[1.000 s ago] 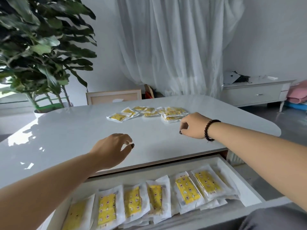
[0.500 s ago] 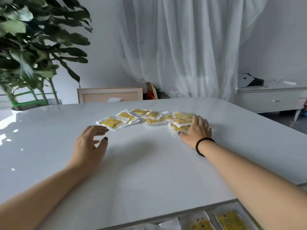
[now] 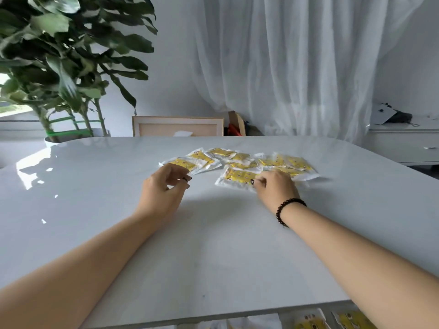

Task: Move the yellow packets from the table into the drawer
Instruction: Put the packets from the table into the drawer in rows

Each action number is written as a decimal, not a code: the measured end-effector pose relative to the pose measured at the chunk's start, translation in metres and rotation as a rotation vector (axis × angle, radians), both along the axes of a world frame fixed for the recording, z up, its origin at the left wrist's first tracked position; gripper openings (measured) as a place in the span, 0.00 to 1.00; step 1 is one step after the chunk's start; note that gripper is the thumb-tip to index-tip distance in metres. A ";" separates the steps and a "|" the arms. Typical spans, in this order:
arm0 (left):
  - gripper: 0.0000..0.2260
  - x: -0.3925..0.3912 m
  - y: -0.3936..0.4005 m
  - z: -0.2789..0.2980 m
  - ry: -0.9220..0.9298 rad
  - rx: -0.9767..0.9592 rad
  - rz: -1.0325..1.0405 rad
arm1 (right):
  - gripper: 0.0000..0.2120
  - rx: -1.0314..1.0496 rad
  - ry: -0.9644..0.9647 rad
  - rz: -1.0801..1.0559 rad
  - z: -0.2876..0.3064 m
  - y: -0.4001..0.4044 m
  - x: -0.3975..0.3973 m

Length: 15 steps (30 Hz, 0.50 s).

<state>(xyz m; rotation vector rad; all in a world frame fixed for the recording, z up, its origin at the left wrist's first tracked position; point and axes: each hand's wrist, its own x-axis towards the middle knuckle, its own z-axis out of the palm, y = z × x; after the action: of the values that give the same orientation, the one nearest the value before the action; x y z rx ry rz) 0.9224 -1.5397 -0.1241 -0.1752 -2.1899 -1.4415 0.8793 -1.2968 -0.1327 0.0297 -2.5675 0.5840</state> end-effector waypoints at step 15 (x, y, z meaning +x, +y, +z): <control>0.08 -0.044 0.010 0.000 -0.208 0.132 -0.014 | 0.37 0.028 -0.323 -0.044 0.008 -0.032 -0.043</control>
<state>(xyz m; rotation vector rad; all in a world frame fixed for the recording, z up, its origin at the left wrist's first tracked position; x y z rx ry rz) 0.8789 -1.5300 -0.1236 0.0064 -2.2484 -1.6719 0.8362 -1.3290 -0.1250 -0.1211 -2.8794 0.5763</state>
